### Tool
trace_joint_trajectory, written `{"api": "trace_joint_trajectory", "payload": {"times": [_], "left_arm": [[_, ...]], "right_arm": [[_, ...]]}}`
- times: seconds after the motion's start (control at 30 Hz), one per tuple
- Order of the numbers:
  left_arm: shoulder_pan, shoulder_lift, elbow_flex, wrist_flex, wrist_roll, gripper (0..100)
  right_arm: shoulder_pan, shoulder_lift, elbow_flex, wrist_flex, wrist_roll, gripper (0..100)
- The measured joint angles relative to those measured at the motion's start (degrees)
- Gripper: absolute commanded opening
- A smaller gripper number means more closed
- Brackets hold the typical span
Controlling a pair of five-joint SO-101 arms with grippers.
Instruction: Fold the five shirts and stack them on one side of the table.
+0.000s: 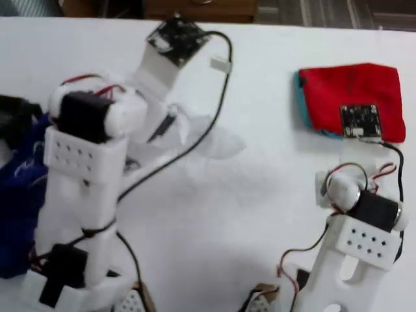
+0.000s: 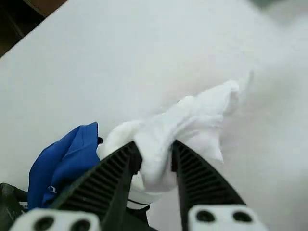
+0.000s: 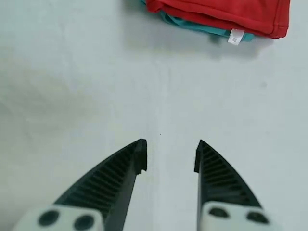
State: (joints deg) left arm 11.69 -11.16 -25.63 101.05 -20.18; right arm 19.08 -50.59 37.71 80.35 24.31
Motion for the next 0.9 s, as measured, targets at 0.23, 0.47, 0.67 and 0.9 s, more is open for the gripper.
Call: {"api": "trace_joint_trajectory", "payload": {"times": [0.23, 0.47, 0.67, 0.9], "left_arm": [[-14.15, 0.35, 4.31, -0.7, -3.16, 19], [-30.86, 0.35, 27.34, -14.95, -11.69, 20], [-38.77, 0.44, 47.74, -35.87, -16.7, 19], [-47.38, 3.87, 58.55, -50.29, -25.76, 2]], "right_arm": [[-0.26, 0.0, 0.0, 0.0, 0.0, 17.0], [-7.82, 0.0, 0.0, 0.0, 0.0, 17.0], [-14.07, 0.0, 0.0, 0.0, 0.0, 17.0], [-18.11, 0.0, 0.0, 0.0, 0.0, 17.0]]}}
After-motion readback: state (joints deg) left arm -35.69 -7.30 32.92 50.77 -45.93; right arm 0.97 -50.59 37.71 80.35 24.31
